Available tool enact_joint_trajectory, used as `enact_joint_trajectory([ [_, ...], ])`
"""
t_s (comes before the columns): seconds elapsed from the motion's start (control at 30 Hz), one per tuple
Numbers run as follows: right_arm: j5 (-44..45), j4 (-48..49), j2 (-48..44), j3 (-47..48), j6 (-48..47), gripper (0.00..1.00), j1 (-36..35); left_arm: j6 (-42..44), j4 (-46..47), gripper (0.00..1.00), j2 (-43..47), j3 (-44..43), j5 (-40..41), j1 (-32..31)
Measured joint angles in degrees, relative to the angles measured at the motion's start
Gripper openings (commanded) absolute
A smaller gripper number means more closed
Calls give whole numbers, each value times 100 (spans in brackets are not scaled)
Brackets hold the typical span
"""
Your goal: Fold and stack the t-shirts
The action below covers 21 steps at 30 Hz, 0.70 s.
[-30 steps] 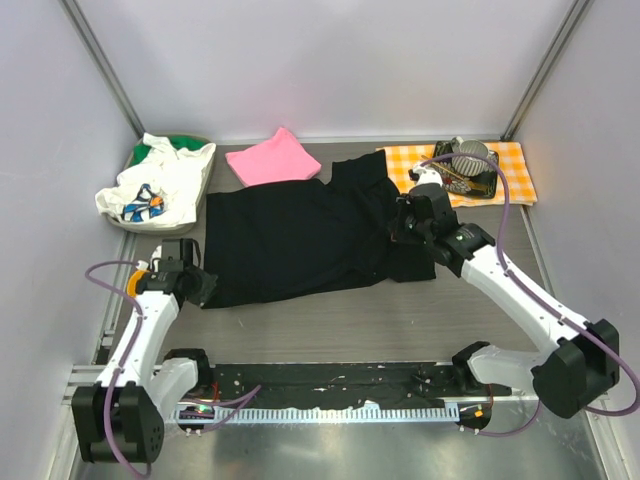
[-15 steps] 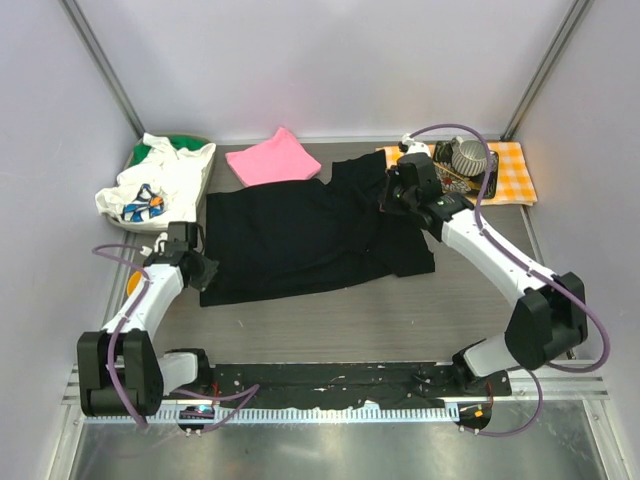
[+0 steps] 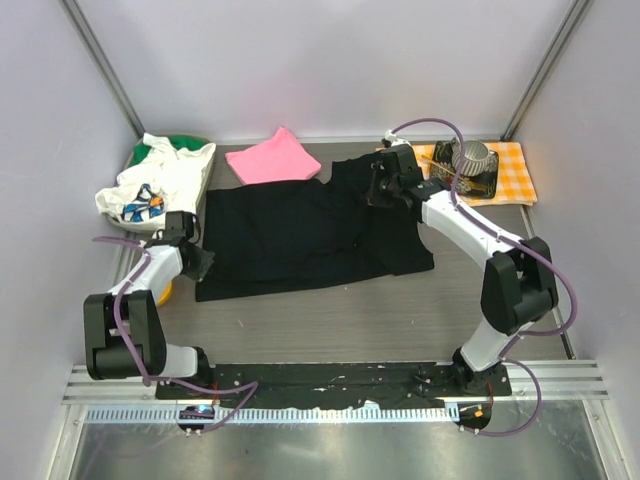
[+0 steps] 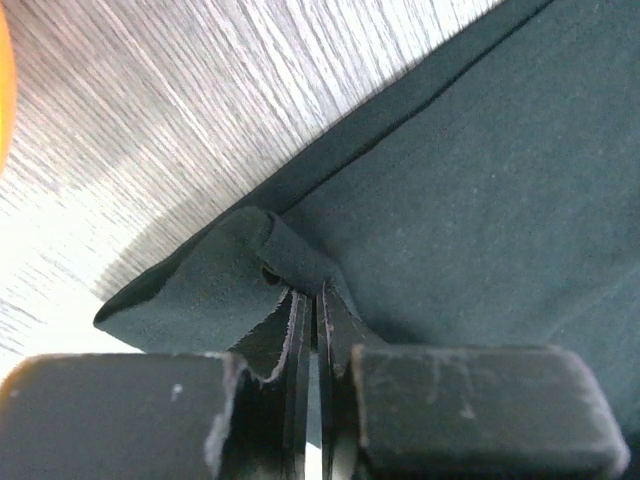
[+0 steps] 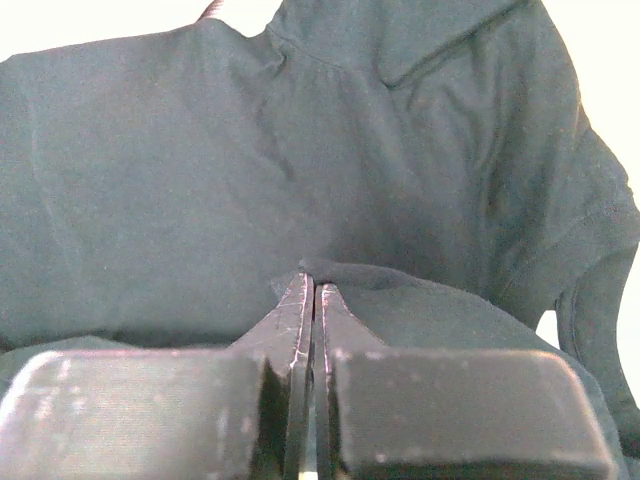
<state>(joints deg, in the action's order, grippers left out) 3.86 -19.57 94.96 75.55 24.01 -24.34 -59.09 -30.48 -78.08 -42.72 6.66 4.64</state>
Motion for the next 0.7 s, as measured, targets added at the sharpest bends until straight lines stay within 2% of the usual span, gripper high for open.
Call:
enact_joint_trajectory([
  [0.03,-11,13,57,33,0,1,0,4,17,16,-74,-26,0,11],
  [0.07,-20,20,122,79,0,1,4,11,42,32,-142,-46,0,24],
  [0.13,-31,28,271,188,-4,1,9,31,83,53,-238,-66,7,44],
  [0.17,-33,35,341,247,-11,1,13,42,101,81,-262,-68,7,50],
  [0.2,-39,35,417,310,-13,1,20,17,118,99,-289,-72,15,55],
  [0.4,-57,55,931,769,-17,1,76,-48,170,100,-271,-111,15,74],
  [0.57,-96,120,1436,1167,-22,1,96,-46,151,100,175,-37,-20,74],
  [0.6,-105,133,1523,1231,-20,38,96,-46,149,100,280,-20,-28,74],
  [0.63,-120,127,1617,1305,-20,57,96,-44,144,100,393,0,-39,74],
  [0.67,-151,125,1735,1399,-4,72,96,-42,140,100,501,13,-55,74],
  [0.7,-173,136,1851,1488,-7,95,96,-35,138,100,605,28,-74,74],
])
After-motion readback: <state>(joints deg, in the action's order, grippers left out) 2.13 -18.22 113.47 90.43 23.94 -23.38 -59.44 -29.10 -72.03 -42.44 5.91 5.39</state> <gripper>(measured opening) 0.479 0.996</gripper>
